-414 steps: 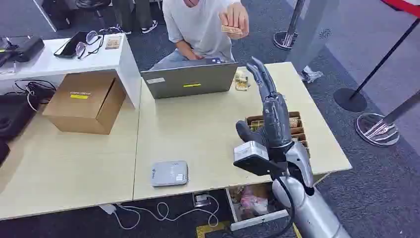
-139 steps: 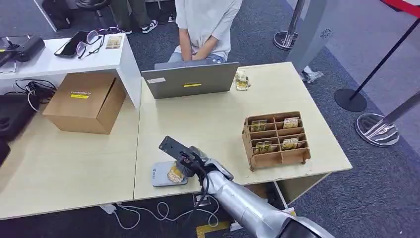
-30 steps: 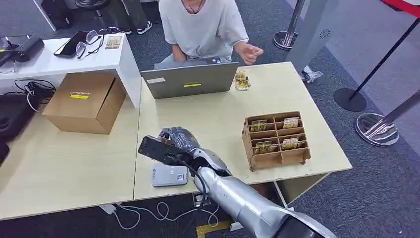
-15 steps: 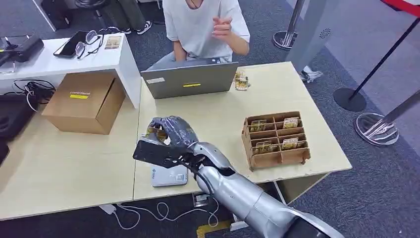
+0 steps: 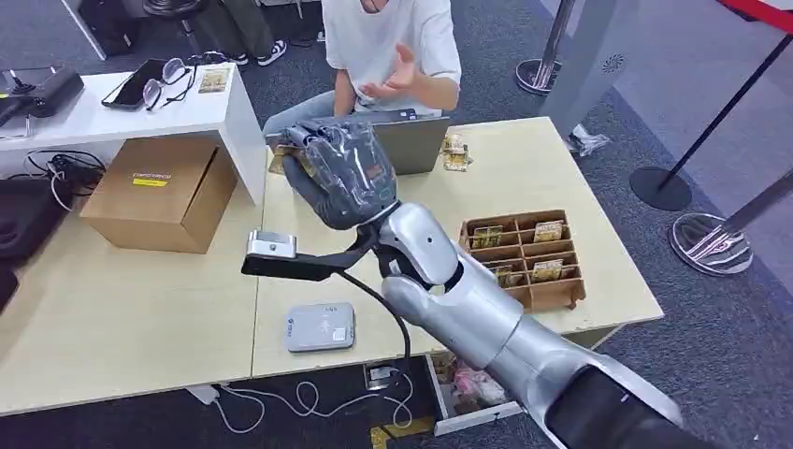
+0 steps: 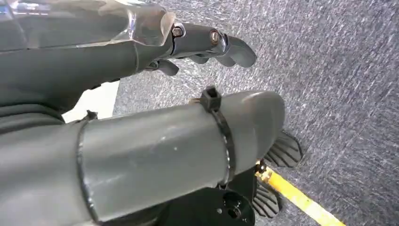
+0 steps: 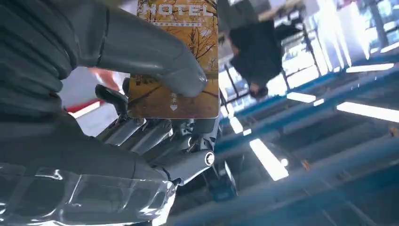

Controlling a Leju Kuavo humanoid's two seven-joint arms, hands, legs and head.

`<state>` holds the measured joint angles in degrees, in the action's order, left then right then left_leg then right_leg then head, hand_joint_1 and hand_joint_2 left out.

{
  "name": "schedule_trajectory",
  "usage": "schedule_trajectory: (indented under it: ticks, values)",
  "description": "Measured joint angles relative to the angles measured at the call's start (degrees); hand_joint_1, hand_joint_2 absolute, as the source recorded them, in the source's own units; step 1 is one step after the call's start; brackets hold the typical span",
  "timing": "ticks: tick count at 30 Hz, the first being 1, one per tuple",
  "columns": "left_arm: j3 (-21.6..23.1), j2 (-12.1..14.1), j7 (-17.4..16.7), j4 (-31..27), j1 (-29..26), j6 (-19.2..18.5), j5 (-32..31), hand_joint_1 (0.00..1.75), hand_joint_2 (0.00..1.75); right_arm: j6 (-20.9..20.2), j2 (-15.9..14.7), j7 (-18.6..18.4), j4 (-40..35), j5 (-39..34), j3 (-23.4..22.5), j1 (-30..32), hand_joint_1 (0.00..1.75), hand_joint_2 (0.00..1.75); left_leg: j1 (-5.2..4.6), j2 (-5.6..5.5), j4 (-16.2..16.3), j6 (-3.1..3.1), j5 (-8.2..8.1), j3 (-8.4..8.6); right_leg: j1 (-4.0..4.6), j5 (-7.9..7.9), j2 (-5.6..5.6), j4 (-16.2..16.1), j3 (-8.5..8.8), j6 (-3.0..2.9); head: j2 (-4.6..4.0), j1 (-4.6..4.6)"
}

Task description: Pass the card to the sensor for recognition and then transmit it.

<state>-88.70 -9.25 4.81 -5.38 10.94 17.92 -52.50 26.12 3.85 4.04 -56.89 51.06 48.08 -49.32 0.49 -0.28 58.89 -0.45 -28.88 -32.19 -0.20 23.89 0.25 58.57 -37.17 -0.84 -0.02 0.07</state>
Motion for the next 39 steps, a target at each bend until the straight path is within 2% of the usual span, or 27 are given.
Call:
schedule_trajectory:
  ticks: [4, 8, 15, 19, 27, 32, 39]
  values:
    - [0.0, 0.17, 1.18, 0.0, -0.57, -0.31, -1.01, 0.0, 0.0, 4.39, -0.98, -0.92, 2.84, 5.74, -0.9, -3.28, 1.75, 1.75, 0.0, -0.01, 0.0, 0.0, 0.0, 0.0, 0.0, 0.0, 0.0, 0.0, 0.0, 0.0, 0.0, 0.02]
    - [0.0, 0.26, 1.22, 0.0, -0.66, -0.26, -1.18, 0.0, 0.0, 5.02, -1.46, -0.85, 4.59, 6.86, -1.68, -4.36, 1.75, 1.75, 0.0, -0.01, 0.0, 0.0, 0.0, -0.01, 0.0, 0.0, -0.01, 0.0, 0.0, 0.0, 0.0, 0.02]
    - [0.0, 0.28, 1.27, 0.0, -0.67, 0.92, -1.2, 0.0, 0.0, 7.73, -2.03, -4.37, 10.85, 15.55, -2.08, -8.19, 1.75, 1.75, 0.0, -0.01, 0.01, 0.0, 0.0, -0.01, 0.0, 0.0, -0.01, 0.0, 0.0, 0.0, 0.0, 0.0]
    - [0.0, 0.24, 1.13, 0.0, -0.65, 1.77, -0.55, 0.0, 0.0, 7.3, -2.1, -5.97, 16.51, 18.57, -2.1, -11.1, 1.75, 1.75, 0.0, -0.01, 0.02, 0.02, 0.01, -0.01, 0.0, -0.01, -0.02, 0.0, 0.01, 0.0, 0.0, 0.0]
    - [0.0, 0.15, -0.07, 0.0, -0.59, 3.0, 0.07, 0.0, 0.0, 3.38, -1.51, -8.81, 25.22, 22.46, -1.51, -14.64, 1.75, 1.75, 0.0, -0.03, 0.02, 0.02, 0.01, -0.04, 0.0, -0.01, -0.02, 0.0, 0.0, -0.01, 0.0, 0.02]
    - [0.0, 0.15, -0.44, 0.0, -0.6, 3.1, 0.24, 0.0, 0.0, 0.93, -0.52, -9.97, 28.17, 23.34, -0.94, -16.36, 1.75, 1.75, 0.0, -0.03, 0.02, 0.02, 0.01, -0.04, 0.0, -0.01, -0.03, 0.0, 0.0, -0.01, 0.0, 0.02]
    - [0.0, 0.15, -0.42, 0.0, -0.63, 3.08, 0.24, 0.0, 0.0, 0.61, -0.11, -10.23, 29.9, 23.49, -0.55, -17.03, 1.75, 1.75, 0.0, -0.03, 0.02, 0.02, 0.01, -0.04, 0.0, -0.02, -0.03, 0.0, 0.01, -0.01, 0.0, 0.02]
